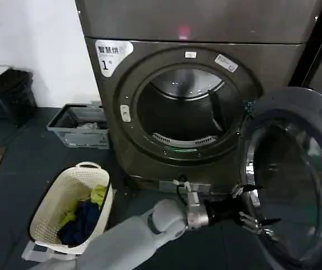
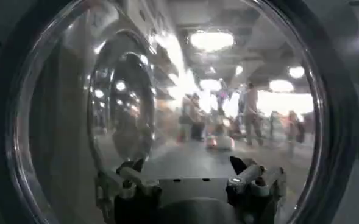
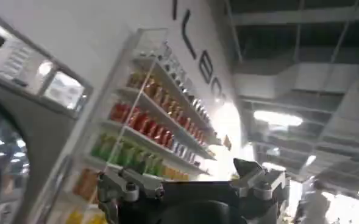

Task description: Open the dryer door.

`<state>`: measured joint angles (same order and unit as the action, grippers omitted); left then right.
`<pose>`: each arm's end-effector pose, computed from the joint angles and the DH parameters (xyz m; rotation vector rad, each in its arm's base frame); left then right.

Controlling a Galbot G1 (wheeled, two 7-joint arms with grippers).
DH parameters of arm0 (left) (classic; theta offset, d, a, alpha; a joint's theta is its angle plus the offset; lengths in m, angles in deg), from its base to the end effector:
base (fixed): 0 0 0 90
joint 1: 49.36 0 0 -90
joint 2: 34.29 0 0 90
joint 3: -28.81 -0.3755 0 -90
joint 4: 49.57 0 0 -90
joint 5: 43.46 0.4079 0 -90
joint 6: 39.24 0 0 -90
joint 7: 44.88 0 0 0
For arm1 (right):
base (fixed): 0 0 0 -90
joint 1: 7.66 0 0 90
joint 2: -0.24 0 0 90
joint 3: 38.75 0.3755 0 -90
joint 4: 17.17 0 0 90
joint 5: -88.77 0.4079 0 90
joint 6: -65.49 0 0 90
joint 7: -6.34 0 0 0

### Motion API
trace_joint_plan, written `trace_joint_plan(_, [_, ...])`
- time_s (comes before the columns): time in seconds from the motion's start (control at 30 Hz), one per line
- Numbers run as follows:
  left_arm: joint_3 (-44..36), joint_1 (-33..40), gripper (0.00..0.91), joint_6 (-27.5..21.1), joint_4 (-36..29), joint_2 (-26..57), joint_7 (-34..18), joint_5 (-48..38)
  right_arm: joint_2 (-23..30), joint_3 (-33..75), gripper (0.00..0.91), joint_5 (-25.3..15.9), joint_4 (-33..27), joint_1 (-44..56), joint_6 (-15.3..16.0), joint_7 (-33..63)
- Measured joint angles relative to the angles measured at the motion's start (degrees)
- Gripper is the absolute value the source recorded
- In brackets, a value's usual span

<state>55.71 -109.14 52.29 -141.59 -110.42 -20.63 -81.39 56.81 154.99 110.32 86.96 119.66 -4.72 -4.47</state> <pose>0.3797 -0.2664 -0.2854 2.0845 2.2538 -0.1749 -0.0860 -0.4727 0.0422 1.6719 2.3748 -0.8006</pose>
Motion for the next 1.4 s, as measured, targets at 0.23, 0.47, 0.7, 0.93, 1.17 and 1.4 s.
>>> trace_joint_plan(0.23, [-1.4, 2.8, 0.907, 0.5, 4.2, -3.8, -0.2, 0.5, -1.3, 4.4, 0.907, 0.0, -1.2, 1.8, 0.3, 0.0])
trace_joint_plan(0.47, [-2.9, 5.2, 0.907, 0.9, 8.9, -8.5, -0.2, 1.0, -1.1, 7.1, 0.907, -0.1, -1.8, 3.2, 0.2, -0.1])
trace_joint_plan(0.7, [-3.5, 6.8, 0.907, 1.5, 13.8, -13.1, -0.6, 1.8, -0.8, 8.3, 0.907, 0.0, -1.6, 3.9, 0.0, -0.3])
trace_joint_plan(0.93, [-3.1, 8.2, 0.907, 3.2, 17.2, -16.1, -2.4, 3.7, 0.0, 8.1, 0.907, 0.4, -0.5, 3.9, 0.0, -0.6])
trace_joint_plan(1.17, [-2.2, 9.9, 0.907, 3.7, 21.1, -16.1, -2.8, 3.5, 0.2, 8.6, 0.907, 0.7, -0.6, 4.4, -0.2, -0.8])
trace_joint_plan(1.4, [-1.9, 10.3, 0.907, 4.5, 23.6, -16.1, -2.8, 3.7, 0.1, 8.4, 0.907, 0.7, -0.4, 4.3, -0.3, -1.0])
